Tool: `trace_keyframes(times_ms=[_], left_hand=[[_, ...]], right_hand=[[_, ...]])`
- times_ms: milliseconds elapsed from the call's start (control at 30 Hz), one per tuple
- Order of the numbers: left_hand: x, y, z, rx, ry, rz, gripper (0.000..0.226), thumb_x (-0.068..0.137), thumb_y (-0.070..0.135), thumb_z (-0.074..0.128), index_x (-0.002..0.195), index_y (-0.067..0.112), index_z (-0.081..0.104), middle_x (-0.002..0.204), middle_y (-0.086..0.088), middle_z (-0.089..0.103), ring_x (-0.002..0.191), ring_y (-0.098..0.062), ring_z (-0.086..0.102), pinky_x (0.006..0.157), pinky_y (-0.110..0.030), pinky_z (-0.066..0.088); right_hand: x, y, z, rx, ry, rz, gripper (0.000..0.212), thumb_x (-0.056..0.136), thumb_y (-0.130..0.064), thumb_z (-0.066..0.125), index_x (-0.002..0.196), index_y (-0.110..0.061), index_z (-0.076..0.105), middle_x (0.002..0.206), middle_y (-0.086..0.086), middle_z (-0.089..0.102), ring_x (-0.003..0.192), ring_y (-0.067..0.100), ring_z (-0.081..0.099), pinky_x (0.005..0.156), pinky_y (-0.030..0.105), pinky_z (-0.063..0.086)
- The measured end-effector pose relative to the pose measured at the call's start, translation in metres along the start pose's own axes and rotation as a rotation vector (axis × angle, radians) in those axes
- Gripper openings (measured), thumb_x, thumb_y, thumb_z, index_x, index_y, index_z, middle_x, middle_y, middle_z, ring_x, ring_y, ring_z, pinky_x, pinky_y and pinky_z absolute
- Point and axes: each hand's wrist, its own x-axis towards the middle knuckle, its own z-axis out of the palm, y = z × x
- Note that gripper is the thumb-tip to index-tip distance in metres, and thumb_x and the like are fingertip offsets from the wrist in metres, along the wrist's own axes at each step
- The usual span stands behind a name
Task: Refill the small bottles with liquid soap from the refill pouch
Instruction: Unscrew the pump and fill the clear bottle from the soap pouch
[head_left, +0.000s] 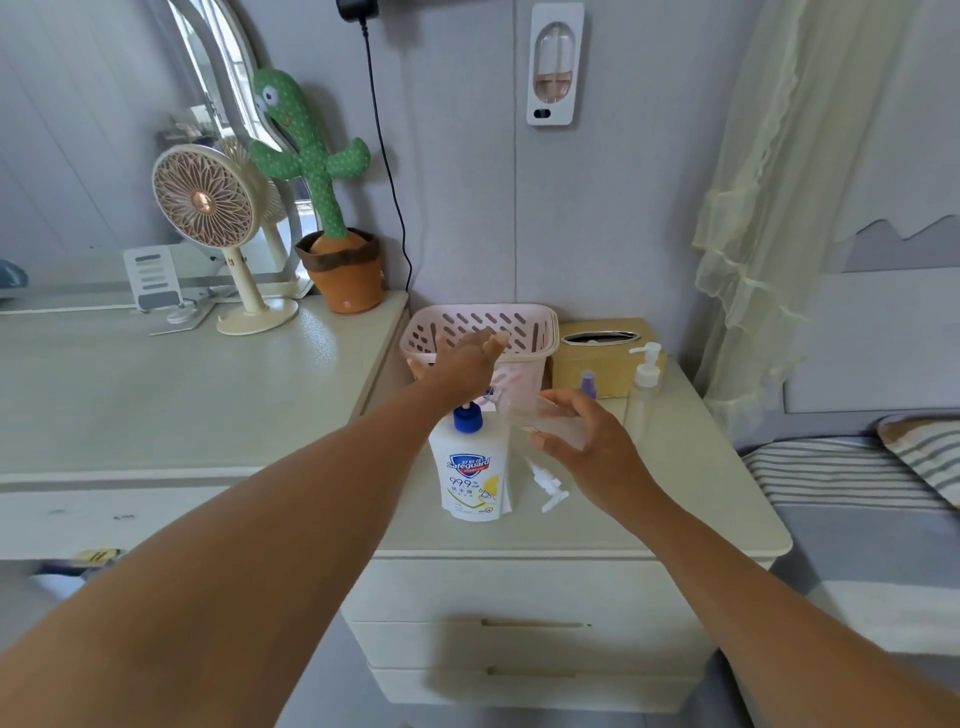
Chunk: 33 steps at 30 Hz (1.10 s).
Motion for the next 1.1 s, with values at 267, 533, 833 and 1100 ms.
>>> trace_keyframes(times_ms=[267,533,833,1100], left_hand=[[0.006,-0.009,0.009,0.000,0.052,-0.037,0.046,0.105,0.034,0.016,0.151,0.028,0.019,0.160,-0.002,0.012,0.147,-0.028,-0.006,0.112,-0.061,-0.010],[0.012,-0.010,0.010,0.260,0.089,-0.032,0.051,0.104,0.036,0.020,0.151,0.036,0.000,0.159,0.000,-0.019,0.143,-0.032,-0.023,0.105,-0.068,-0.014],[0.016,-0.017,0.019,0.195,0.078,-0.064,0.048,0.104,0.041,0.016,0.150,0.039,0.003,0.160,0.004,-0.013,0.144,-0.030,-0.021,0.108,-0.067,-0.013],[0.020,-0.016,0.015,0.190,0.071,-0.041,0.050,0.103,0.045,0.015,0.151,0.038,0.004,0.160,0.002,-0.012,0.144,-0.031,-0.021,0.105,-0.067,-0.015]], right_hand=[[0.002,0.001,-0.001,-0.012,-0.032,0.015,0.039,0.085,-0.026,0.069,0.120,-0.027,0.053,0.109,-0.019,0.057,0.098,-0.006,0.052,0.075,0.000,0.035],[-0.001,0.002,0.001,-0.022,-0.029,0.032,0.037,0.086,-0.028,0.067,0.119,-0.028,0.051,0.106,-0.023,0.053,0.096,-0.012,0.049,0.073,-0.005,0.034],[-0.001,0.006,0.002,0.002,-0.040,0.036,0.039,0.086,-0.027,0.068,0.121,-0.026,0.052,0.110,-0.019,0.055,0.098,-0.006,0.050,0.075,-0.003,0.035],[-0.003,0.004,0.003,0.031,-0.028,0.027,0.039,0.086,-0.024,0.068,0.122,-0.025,0.052,0.110,-0.018,0.056,0.098,-0.017,0.047,0.077,-0.007,0.032]])
